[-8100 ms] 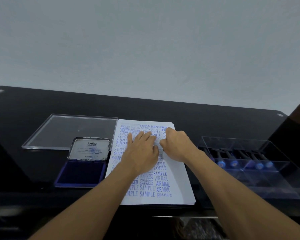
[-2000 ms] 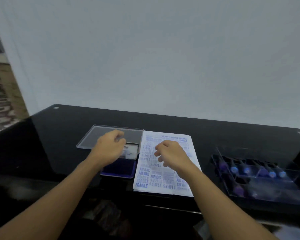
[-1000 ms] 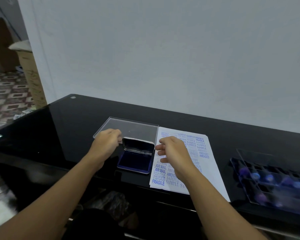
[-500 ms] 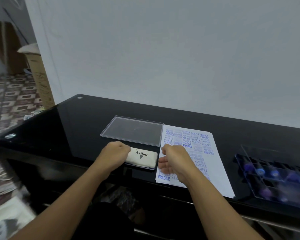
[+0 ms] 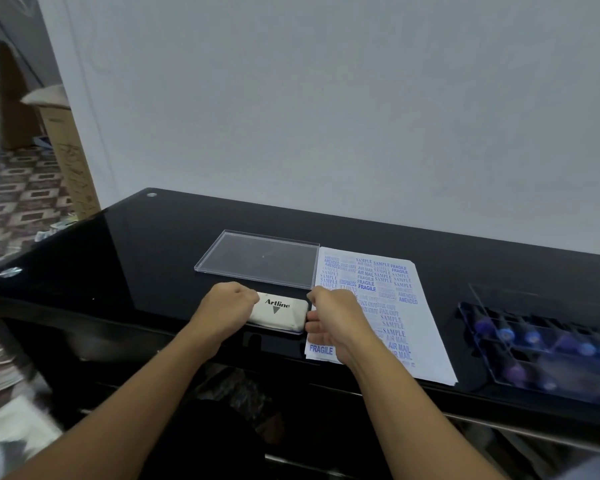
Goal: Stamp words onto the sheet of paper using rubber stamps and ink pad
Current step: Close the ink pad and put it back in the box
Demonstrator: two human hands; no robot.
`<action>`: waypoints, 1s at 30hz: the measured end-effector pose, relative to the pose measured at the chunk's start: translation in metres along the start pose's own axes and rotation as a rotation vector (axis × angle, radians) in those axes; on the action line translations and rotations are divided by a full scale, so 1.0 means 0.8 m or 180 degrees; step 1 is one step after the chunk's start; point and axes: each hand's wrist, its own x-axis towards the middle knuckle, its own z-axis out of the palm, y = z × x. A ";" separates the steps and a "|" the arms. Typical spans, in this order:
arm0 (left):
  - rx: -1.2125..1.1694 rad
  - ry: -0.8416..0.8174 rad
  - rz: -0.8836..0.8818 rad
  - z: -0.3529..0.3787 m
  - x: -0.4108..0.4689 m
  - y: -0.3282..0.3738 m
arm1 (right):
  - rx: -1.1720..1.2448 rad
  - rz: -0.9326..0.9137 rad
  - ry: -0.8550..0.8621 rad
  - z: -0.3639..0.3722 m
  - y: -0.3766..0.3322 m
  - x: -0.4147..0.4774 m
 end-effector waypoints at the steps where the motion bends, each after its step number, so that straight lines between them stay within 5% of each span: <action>1: -0.0021 0.0008 -0.0008 0.000 -0.001 0.001 | 0.0012 -0.0006 0.0009 0.000 0.000 0.000; 19: -0.0668 0.0152 0.0313 0.002 -0.029 0.029 | 0.0418 -0.0373 0.0077 -0.040 -0.013 -0.015; 30: -0.0933 -0.0333 0.0442 0.057 -0.055 0.099 | 0.0227 -0.0506 0.0276 -0.126 -0.012 -0.006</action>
